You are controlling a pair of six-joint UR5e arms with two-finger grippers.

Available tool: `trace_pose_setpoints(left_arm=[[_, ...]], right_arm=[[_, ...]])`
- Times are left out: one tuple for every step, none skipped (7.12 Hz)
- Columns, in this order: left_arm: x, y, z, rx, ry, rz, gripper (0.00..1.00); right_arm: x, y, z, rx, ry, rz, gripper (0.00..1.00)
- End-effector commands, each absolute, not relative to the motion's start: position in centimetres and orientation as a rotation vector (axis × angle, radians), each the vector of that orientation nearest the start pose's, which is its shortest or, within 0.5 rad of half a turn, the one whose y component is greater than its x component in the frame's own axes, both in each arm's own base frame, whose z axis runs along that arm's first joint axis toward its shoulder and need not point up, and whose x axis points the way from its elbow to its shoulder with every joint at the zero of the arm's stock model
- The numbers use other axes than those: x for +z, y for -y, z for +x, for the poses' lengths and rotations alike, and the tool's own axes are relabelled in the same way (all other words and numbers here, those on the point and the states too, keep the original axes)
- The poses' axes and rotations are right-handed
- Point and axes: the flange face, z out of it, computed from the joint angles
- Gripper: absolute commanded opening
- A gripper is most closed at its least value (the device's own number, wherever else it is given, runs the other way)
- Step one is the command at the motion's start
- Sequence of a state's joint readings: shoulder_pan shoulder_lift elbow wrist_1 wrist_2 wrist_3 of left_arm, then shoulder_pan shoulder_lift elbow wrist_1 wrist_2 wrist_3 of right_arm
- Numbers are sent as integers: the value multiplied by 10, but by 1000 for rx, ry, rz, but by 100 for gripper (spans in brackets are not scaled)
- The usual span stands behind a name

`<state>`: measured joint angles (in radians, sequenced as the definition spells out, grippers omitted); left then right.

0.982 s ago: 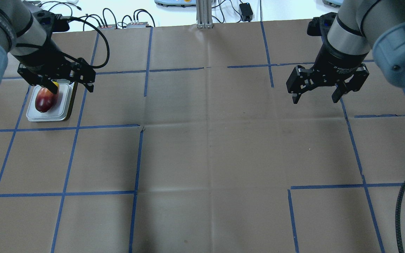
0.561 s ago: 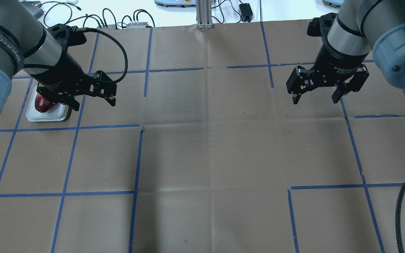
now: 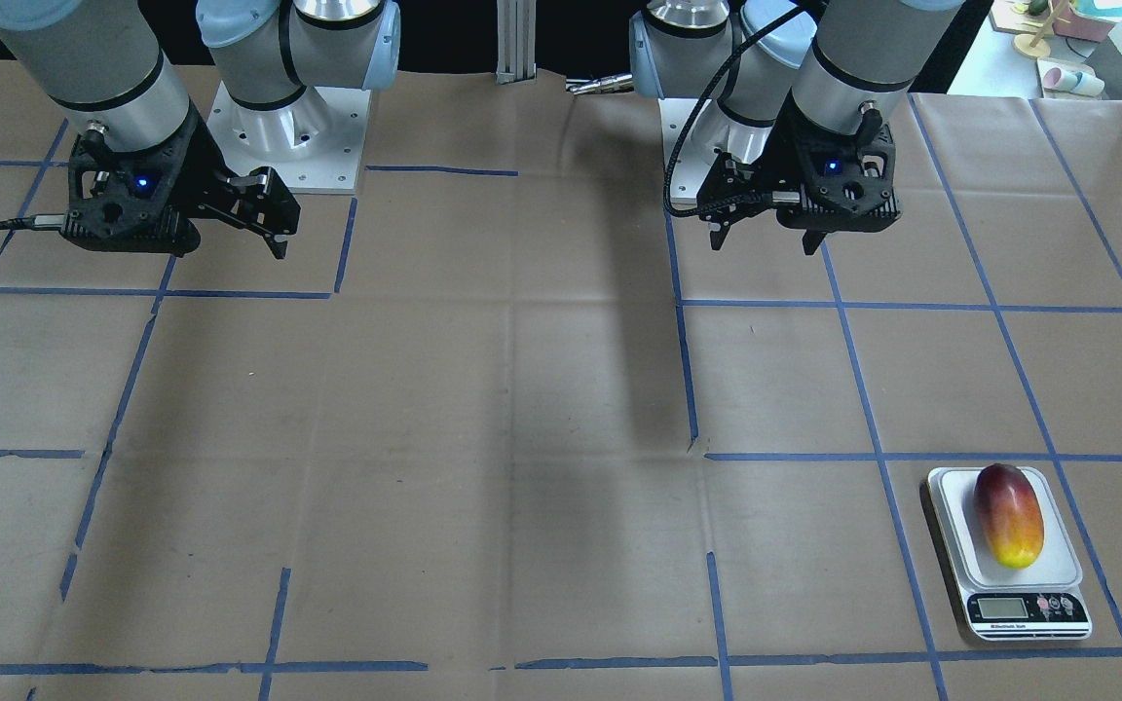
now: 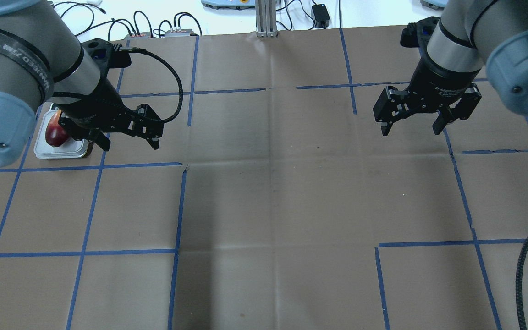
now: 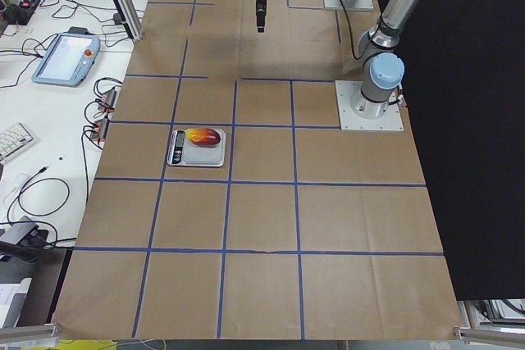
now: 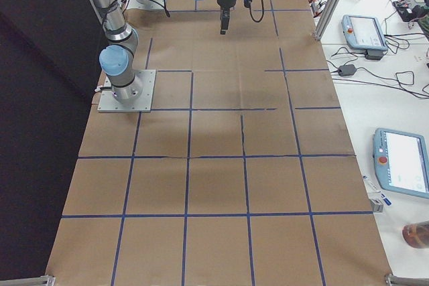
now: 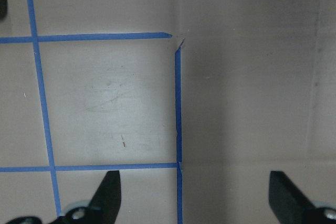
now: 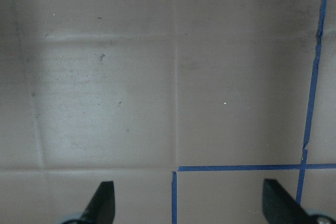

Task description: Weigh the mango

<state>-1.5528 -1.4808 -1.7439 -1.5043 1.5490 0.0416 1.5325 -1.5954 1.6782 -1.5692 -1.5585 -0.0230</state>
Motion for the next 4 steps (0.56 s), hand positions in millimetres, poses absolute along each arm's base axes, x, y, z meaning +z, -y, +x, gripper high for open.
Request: trace_pose_setpoints(left_arm=[[450, 453, -128, 23, -3163, 41, 100], [450, 453, -128, 23, -3163, 41, 100], [449, 454, -128, 26, -3163, 41, 100], [449, 454, -128, 28, -3165, 41, 100]], right_arm=[[447, 476, 116, 131, -3124, 25, 100], [447, 476, 116, 131, -3124, 25, 100], [447, 476, 116, 131, -3124, 25, 100], [447, 476, 116, 131, -3124, 25, 100]])
